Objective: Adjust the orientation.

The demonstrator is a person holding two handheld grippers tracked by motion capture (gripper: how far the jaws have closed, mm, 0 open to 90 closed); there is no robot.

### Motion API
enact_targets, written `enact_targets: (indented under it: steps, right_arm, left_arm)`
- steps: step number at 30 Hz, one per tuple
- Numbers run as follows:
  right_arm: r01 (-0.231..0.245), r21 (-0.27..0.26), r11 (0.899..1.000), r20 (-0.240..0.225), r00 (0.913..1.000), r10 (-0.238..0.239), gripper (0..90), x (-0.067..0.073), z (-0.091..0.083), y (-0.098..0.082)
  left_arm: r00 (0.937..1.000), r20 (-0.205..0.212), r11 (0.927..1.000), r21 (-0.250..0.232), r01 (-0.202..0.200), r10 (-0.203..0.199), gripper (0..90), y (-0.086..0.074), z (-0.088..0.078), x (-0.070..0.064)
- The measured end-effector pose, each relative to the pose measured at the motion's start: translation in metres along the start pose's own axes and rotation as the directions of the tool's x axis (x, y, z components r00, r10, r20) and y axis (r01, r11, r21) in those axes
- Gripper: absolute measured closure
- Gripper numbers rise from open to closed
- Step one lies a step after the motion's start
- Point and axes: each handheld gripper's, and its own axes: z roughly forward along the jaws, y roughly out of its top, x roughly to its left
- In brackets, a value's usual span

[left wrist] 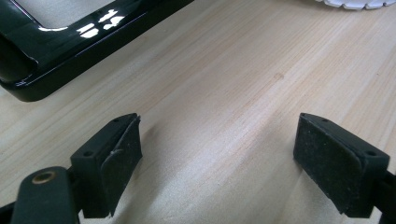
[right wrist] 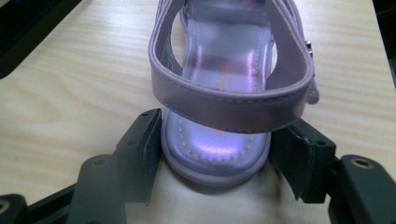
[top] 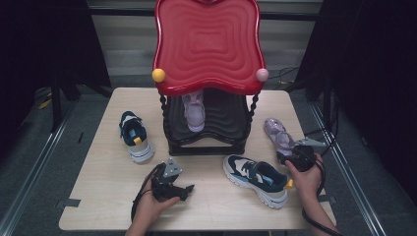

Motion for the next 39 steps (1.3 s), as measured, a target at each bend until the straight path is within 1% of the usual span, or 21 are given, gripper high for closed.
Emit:
enact_targets:
  steps: [3, 7, 10, 13, 14, 16, 19, 21, 23, 24, 25, 27, 31, 39]
  right_arm:
    - [0.001, 0.002, 1.0, -0.017, 0.9999, -0.001, 36.3, 0.002, -0.007, -0.006]
    - [0.032, 0.002, 0.999, -0.036, 0.9988, -0.032, 36.2, 0.006, -0.018, -0.015]
    - [0.041, 0.006, 0.999, -0.05, 0.9979, -0.04, 36.0, 0.01, -0.026, -0.021]
    - [0.054, -0.002, 0.999, -0.047, 0.9975, -0.054, 35.2, 0.013, -0.029, -0.025]
    - [0.051, -0.005, 0.999, -0.053, 0.9973, -0.051, 32.2, 0.013, -0.029, -0.024]
    - [0.041, -0.001, 0.999, -0.049, 0.998, -0.041, 24.5, 0.013, -0.028, -0.023]
    - [0.045, -0.015, 0.999, -0.038, 0.9982, -0.045, 22.9, 0.013, -0.024, -0.018]
    - [0.036, -0.012, 0.999, -0.045, 0.9983, -0.036, 22.7, 0.011, -0.02, -0.015]
    - [0.04, -0.014, 0.999, -0.04, 0.9983, -0.041, 22.5, 0.009, -0.016, -0.012]
    - [0.036, -0.013, 0.999, -0.048, 0.9982, -0.037, 22.4, 0.008, -0.014, -0.01]
    - [0.03, -0.004, 1.0, -0.048, 0.9984, -0.03, 21.8, 0.008, -0.012, -0.01]
    - [0.033, 0.017, 0.999, -0.053, 0.9981, -0.032, 21.6, 0.009, -0.008, -0.007]
    - [0.052, 0.021, 0.998, -0.058, 0.997, -0.051, 21.3, 0.011, -0.003, -0.004]
    - [0.047, 0.013, 0.999, -0.053, 0.9976, -0.046, 28.1, 0.013, -0.001, -0.001]
  left_arm:
    - [1.0, 0.001, 1.0, -0.001, 0.0, 0.0, 14.6, 0.0, 0.0, 0.0]
    - [1.0, 0.0, 1.0, 0.0, 0.0, 0.0, 14.6, 0.0, 0.0, 0.0]
    - [1.0, 0.0, 1.0, 0.0, 0.0, 0.0, 14.6, 0.0, 0.0, 0.0]
    - [1.0, 0.0, 1.0, 0.0, 0.001, -0.001, 14.6, 0.0, 0.0, 0.0]
    - [1.0, 0.0, 1.0, -0.001, 0.001, -0.001, 14.6, 0.0, 0.0, 0.0]
    - [1.0, 0.0, 1.0, -0.001, 0.001, -0.001, 14.6, 0.0, 0.0, 0.0]
    - [1.0, 0.0, 1.0, -0.001, 0.0, 0.0, 14.6, 0.0, 0.0, 0.0]
    - [1.0, 0.0, 1.0, 0.0, 0.0, 0.0, 14.7, 0.0, 0.0, 0.0]
    - [1.0, 0.001, 1.0, -0.002, 0.001, -0.001, 14.6, 0.0, 0.0, 0.0]
    - [1.0, 0.0, 1.0, 0.0, 0.0, 0.0, 14.6, 0.0, 0.0, 0.0]
    - [1.0, 0.0, 1.0, 0.0, 0.0, 0.0, 14.6, 0.0, 0.0, 0.0]
    - [1.0, 0.0, 1.0, 0.0, 0.0, 0.0, 14.7, 0.0, 0.0, 0.0]
    - [1.0, 0.0, 1.0, 0.0, 0.0, 0.0, 14.6, 0.0, 0.0, 0.0]
    - [1.0, 0.0, 1.0, 0.0, 0.0, 0.0, 14.6, 0.0, 0.0, 0.0]
